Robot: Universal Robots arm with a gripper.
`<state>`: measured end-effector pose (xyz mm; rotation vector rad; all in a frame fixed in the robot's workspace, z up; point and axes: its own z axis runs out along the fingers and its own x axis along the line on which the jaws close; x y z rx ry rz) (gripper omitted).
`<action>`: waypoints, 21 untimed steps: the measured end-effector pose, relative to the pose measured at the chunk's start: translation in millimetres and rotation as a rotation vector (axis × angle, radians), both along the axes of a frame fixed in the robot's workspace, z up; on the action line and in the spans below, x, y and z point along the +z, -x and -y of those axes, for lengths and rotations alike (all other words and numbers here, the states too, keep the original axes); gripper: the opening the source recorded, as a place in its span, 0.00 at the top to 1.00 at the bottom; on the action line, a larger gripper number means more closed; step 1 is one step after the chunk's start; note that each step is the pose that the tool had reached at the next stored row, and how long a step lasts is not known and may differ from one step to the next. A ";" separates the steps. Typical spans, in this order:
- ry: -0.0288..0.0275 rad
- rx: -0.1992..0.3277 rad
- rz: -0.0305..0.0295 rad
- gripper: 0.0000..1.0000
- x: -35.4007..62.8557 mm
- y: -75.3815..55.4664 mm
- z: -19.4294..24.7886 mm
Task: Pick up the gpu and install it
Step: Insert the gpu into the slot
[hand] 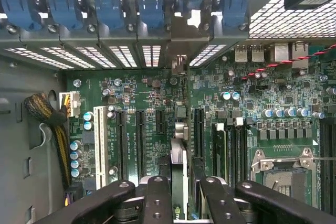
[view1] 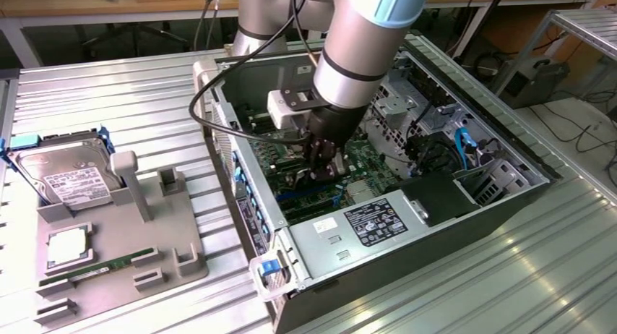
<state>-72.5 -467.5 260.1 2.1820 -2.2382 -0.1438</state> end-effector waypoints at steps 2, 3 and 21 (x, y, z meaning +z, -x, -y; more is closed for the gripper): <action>0.0002 0.000 -0.0001 0.74 -1.7 0.1 0.0; 0.0006 0.000 -0.0003 0.74 -2.4 0.3 0.0; 0.0013 0.000 0.0029 0.67 25.2 2.2 -2.4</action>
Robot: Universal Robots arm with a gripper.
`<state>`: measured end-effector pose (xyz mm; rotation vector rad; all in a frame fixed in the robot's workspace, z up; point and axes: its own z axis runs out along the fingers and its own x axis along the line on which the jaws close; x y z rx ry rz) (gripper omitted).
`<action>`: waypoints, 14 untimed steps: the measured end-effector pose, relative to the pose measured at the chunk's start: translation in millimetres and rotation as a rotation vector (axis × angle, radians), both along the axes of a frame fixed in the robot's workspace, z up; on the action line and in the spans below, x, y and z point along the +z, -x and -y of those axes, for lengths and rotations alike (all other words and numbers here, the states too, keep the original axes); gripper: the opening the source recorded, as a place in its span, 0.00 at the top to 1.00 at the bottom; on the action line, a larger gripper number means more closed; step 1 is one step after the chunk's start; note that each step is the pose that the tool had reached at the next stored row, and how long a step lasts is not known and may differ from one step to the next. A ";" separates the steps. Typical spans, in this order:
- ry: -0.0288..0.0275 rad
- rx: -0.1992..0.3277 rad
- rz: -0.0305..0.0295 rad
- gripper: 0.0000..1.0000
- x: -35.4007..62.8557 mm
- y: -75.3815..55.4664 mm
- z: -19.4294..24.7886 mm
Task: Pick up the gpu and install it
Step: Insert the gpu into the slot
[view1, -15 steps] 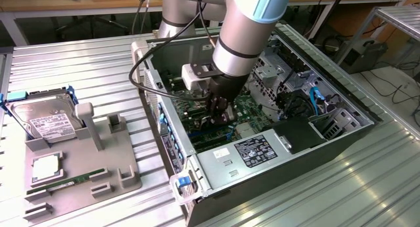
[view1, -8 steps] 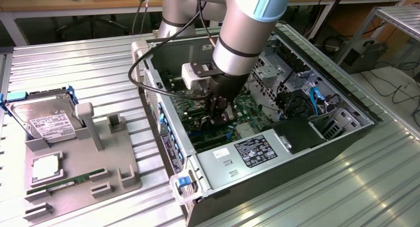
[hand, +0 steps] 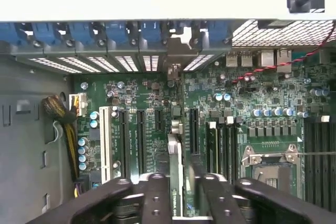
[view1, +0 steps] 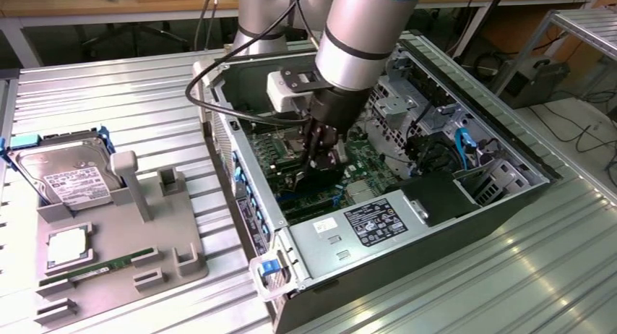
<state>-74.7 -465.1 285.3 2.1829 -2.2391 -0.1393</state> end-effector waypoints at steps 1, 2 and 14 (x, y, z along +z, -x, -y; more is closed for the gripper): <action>0.0007 0.000 0.0022 0.75 0.0 1.2 -1.6; 0.0015 0.000 0.0040 0.81 -0.2 2.2 -3.1; 0.0182 0.000 0.0162 0.89 -13.9 7.1 -10.1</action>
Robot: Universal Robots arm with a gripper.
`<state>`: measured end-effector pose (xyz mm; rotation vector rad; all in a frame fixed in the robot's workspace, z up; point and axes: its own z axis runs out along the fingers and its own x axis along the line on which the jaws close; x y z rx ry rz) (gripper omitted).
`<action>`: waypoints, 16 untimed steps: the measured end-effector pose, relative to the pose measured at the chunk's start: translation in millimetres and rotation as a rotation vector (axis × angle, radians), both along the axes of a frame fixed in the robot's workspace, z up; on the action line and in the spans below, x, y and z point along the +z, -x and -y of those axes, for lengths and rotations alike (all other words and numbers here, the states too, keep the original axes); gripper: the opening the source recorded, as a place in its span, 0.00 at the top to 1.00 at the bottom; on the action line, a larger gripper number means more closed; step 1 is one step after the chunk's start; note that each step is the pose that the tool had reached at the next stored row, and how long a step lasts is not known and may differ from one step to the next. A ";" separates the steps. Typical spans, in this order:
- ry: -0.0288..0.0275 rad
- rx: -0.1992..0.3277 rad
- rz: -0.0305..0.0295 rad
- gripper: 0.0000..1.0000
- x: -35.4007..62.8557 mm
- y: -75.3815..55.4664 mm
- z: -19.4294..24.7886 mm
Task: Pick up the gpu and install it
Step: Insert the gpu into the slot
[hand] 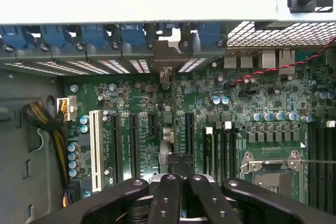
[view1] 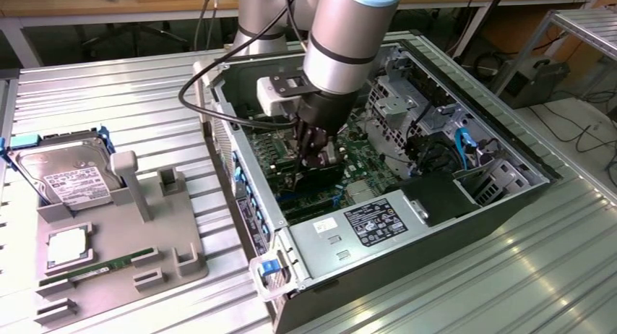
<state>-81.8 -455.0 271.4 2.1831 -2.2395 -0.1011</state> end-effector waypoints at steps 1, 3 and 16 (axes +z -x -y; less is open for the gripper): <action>0.0009 0.000 0.0001 0.89 -0.9 0.1 0.0; 0.0031 0.000 0.0001 0.89 -2.4 0.2 0.0; 0.0039 0.000 -0.0007 0.89 20.6 -0.2 -0.1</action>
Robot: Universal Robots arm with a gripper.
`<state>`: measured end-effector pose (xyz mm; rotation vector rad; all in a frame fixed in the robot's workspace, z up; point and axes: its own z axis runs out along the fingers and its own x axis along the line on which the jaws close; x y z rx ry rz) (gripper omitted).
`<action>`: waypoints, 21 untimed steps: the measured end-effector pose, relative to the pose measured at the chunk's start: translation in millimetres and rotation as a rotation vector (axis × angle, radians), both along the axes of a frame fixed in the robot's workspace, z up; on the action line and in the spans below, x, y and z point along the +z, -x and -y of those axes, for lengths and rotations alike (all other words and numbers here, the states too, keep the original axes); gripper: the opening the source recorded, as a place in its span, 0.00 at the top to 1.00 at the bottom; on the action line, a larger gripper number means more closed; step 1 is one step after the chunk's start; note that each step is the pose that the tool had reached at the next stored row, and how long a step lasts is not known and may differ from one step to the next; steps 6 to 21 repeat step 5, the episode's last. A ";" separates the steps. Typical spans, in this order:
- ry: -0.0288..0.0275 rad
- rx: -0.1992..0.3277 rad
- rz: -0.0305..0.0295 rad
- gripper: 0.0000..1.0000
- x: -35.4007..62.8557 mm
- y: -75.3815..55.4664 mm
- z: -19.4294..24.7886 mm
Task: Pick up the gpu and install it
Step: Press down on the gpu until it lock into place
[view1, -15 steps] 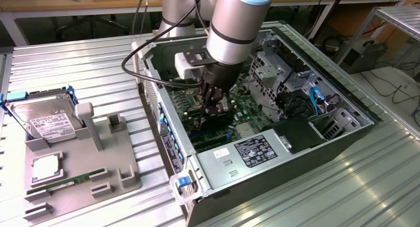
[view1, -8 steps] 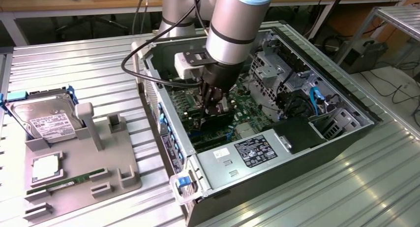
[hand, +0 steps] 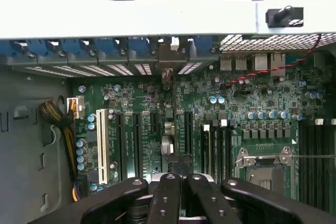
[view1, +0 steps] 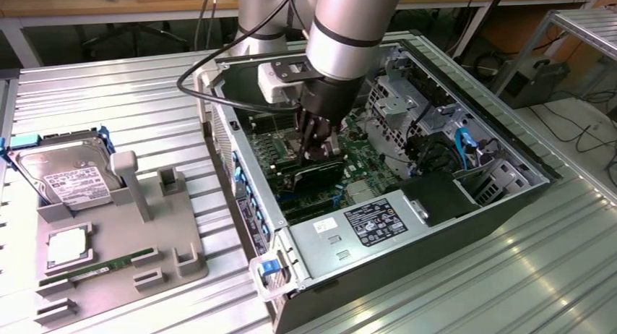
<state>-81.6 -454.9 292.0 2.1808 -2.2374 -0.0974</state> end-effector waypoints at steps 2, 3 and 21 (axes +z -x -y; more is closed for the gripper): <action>-0.0001 0.000 0.0000 0.89 0.0 0.0 0.0; 0.0000 0.000 -0.0001 0.89 0.0 0.0 0.0; -0.0001 0.000 0.0001 0.89 0.0 0.0 0.0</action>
